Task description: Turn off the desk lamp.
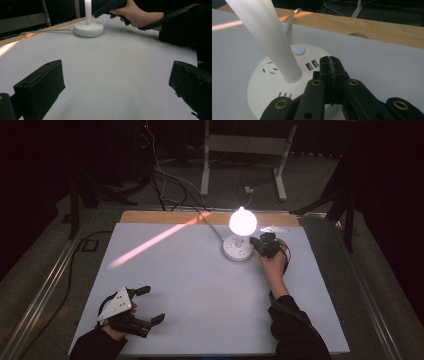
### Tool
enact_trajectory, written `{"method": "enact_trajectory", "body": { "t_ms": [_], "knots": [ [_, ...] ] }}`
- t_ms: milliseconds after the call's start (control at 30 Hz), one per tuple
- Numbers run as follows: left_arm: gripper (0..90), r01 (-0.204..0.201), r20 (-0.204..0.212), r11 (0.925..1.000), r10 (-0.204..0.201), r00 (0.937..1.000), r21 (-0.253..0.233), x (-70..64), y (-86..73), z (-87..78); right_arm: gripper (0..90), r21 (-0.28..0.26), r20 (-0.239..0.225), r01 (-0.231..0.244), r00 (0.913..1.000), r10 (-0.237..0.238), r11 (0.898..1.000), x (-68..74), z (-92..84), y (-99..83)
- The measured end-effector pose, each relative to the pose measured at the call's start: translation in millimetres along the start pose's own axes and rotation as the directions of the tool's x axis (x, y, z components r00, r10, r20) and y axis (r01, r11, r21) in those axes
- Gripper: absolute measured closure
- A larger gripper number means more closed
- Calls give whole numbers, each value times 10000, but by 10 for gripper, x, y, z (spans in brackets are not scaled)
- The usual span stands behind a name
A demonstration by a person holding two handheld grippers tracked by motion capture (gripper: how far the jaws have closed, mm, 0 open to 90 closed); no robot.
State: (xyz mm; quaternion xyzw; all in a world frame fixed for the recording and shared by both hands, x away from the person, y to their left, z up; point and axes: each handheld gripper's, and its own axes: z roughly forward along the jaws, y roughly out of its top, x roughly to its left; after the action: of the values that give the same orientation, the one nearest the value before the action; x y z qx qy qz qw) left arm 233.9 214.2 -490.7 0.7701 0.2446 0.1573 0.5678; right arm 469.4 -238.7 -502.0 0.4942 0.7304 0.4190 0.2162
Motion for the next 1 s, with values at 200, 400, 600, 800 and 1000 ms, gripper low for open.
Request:
{"method": "enact_trajectory", "body": {
  "t_ms": [200, 400, 600, 800, 1000],
  "knots": [
    [6, -36, -9, 10000, 36, 10000, 37, -3, -2, 5, 900, 98, -10, -38, 10000, 38, 9999, 10, 26, -21],
    [6, -27, -15, 10000, 27, 10000, 30, 0, -2, 4, 900, 163, -52, -57, 10000, 58, 9999, 24, 52, -56],
    [6, -74, -23, 10000, 75, 10000, 52, -8, 1, 5, 900, 149, -124, -136, 9998, 137, 9998, 38, 61, -84],
    [6, -60, -17, 10000, 60, 10000, 50, -8, 0, 6, 900, 132, -45, 14, 10000, -13, 9999, 51, 55, -93],
    [6, -46, -11, 10000, 46, 10000, 66, -5, -1, 9, 900, 72, 64, 190, 9998, -190, 9998, 66, 50, -113]
  ]
}}
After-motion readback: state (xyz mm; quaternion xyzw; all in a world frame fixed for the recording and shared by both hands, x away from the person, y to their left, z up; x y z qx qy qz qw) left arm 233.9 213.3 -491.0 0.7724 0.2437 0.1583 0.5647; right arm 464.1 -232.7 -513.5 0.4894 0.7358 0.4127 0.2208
